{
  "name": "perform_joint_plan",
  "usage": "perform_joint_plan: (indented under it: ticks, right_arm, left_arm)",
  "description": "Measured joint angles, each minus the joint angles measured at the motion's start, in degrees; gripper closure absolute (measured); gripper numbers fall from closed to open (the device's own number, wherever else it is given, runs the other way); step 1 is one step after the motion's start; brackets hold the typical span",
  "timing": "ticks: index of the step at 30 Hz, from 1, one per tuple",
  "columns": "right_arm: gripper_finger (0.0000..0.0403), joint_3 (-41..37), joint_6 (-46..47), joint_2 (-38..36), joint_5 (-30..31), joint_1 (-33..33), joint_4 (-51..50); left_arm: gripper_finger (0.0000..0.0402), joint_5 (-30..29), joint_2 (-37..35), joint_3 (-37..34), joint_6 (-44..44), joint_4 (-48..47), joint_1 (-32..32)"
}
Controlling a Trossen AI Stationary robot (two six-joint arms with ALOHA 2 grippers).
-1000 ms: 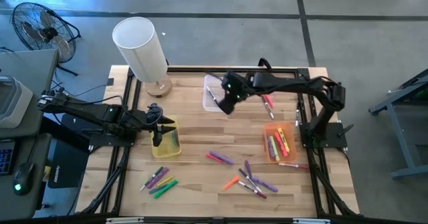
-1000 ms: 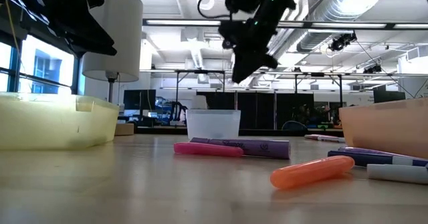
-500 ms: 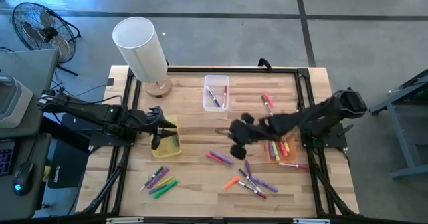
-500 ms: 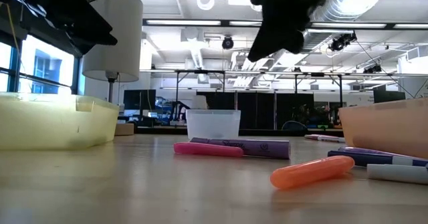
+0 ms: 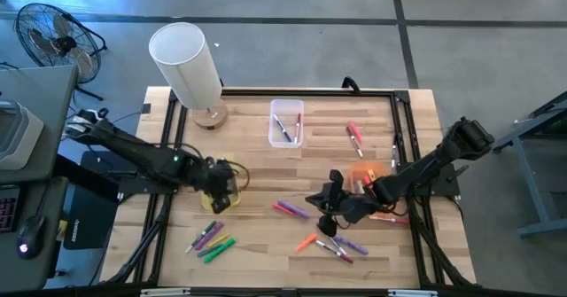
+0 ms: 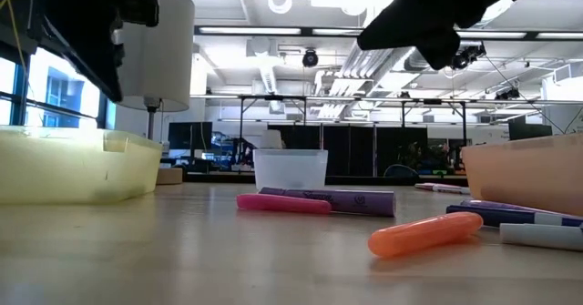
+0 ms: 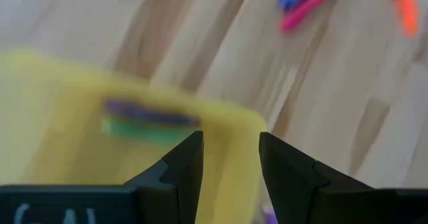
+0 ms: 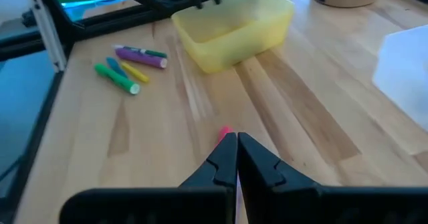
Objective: Pick & Place Markers
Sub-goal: Put the green marker pen into the transparent bin
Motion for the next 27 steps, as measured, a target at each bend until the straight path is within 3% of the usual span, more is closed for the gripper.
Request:
perform_joint_plan:
  ticks: [5, 8, 13, 19, 27]
  right_arm:
    - [0.0403, -0.01, 0.35, 0.0, 0.33, 0.19, -1.01]
    - [0.0403, -0.01, 0.04, 0.0, 0.2, 0.17, -1.39]
    - [0.0403, -0.01, 0.0, 0.02, 0.26, 0.04, -1.8]
    - [0.0403, -0.01, -0.02, 0.02, 0.67, -0.33, -1.7]
    - [0.0403, -0.01, 0.89, 0.02, 0.59, -2.45, -1.4]
  left_arm:
    - [0.0259, -0.23, 5.51, 8.32, -12.19, -10.81, -7.67]
    - [0.0259, -0.46, 7.21, 11.76, -18.55, -12.45, -12.74]
    - [0.0259, -0.18, 8.56, 12.53, -29.69, -14.66, -21.04]
    - [0.0259, 5.08, 12.48, 12.47, -39.42, -16.62, -28.72]
    - [0.0259, 6.15, 20.93, 12.45, -46.01, -14.29, -35.22]
